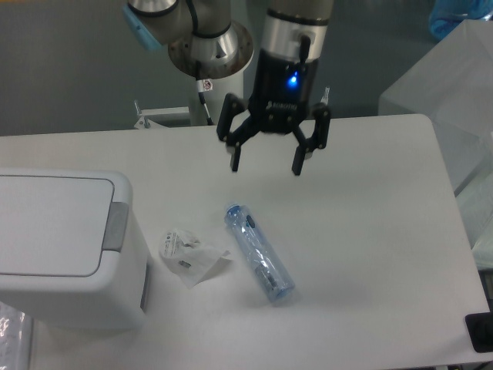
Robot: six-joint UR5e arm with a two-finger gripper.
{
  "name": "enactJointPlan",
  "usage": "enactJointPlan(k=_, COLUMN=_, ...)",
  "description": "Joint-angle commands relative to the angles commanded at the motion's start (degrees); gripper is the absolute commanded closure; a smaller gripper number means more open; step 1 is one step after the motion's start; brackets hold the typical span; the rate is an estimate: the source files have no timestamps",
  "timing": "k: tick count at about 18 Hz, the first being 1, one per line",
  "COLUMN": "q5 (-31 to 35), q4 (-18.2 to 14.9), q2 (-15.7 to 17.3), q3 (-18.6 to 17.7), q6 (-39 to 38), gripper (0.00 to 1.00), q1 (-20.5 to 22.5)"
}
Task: Open the trash can
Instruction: 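Move the open gripper down toward the white trash can lid, then lower the gripper finger onto the lid's grey tab and press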
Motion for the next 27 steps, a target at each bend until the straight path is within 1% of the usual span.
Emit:
enactJointPlan(k=6, q5=-0.1, q4=0.2, q2=-1.6, q3=0.2, q6=-0.9, gripper=0.0, q1=-3.5)
enactJointPlan(k=9, q5=-0.2, q4=0.4, q2=-2.2, q3=0.6, q6=-4.5, gripper=0.0, q1=-4.5)
enactJointPlan(k=11, q5=-0.2, q4=1.1, q2=-2.8, q3=0.6, q6=-6.3, gripper=0.0, q1=-5.4)
enactJointPlan(k=13, q5=-0.2, q4=1.3, q2=-3.1, q3=0.7, q6=-6.9, gripper=0.0, q1=-6.1)
enactJointPlan(k=17, q5=-0.2, q4=1.3, q2=-3.3, q3=0.9, q6=-6.9, gripper=0.0, q1=-6.2)
enactJointPlan(k=19, q5=-0.2, q4=1.3, q2=-4.0, q3=1.5, q6=-7.0, gripper=0.0, q1=-7.1)
enactJointPlan(k=25, q5=-0.2, q4=1.3, q2=-4.6, q3=2.1, q6=-7.7, gripper=0.0, q1=-7.4)
enactJointPlan(k=27, q5=-0.1, q4=1.3, q2=-5.1, q3=2.4, q6=-7.8, gripper=0.0, q1=-8.1)
